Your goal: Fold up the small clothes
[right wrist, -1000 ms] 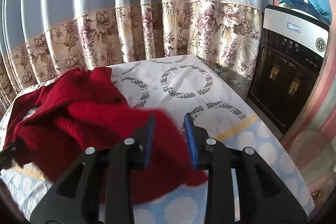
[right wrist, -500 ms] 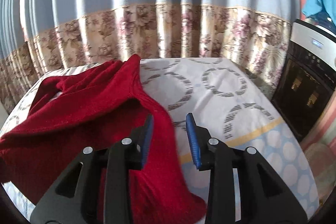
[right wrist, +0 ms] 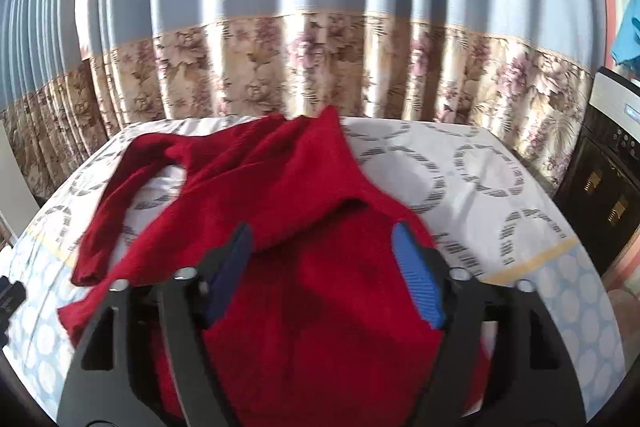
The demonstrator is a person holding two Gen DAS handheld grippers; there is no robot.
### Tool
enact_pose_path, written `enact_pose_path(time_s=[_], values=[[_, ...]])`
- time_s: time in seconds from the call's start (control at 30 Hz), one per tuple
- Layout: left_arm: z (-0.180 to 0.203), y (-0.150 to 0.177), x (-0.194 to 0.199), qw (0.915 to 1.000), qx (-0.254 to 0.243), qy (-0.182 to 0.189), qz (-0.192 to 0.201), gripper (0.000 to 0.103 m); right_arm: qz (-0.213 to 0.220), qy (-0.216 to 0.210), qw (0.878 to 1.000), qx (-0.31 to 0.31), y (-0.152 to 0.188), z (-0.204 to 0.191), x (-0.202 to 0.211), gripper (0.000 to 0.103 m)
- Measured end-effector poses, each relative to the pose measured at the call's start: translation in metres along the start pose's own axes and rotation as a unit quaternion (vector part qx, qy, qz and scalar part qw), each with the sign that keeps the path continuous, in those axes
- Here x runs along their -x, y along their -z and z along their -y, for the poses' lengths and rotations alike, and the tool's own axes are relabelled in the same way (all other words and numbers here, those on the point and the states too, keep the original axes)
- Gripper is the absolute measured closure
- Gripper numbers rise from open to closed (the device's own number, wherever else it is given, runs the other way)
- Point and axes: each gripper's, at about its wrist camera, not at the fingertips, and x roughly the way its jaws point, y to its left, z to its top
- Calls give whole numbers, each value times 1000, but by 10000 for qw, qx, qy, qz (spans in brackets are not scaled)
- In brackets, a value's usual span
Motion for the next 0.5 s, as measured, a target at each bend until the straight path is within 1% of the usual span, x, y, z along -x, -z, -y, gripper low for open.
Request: enact_pose_path(time_s=[0.03,0.13,0.23,0.3,0.37,0.43,0.47,0.5], values=[[-5,0,-3,10000,26,-70,0,31,-20,-80,9999,98,2,-12,-1,13],[-18,-1,-12,9997,106,-220,-44,31,-185,-313,9981,499,9,-54,-7,11],[-27,-1,-20,9993,122,-347,-89,31,-326,-576,9949,762,16,-88,-12,6],[-35,-1,-23,9988,185,-451,-78,31,-339,-653,9924,989,19,-110,-15,3],[-42,0,-24,9983,224,-524,-92,31,-380,-672,9900,1184,23,-126,-21,3],[-49,-1,-26,9977,330,-580,-93,31,-518,-728,9877,1286,27,-139,-30,3],[-52,0,-27,9976,344,-580,-120,31,-575,-783,9865,1316,29,-144,-36,6],[-54,0,-28,9975,353,-595,-132,31,-715,-835,9843,1378,32,-148,-43,11]])
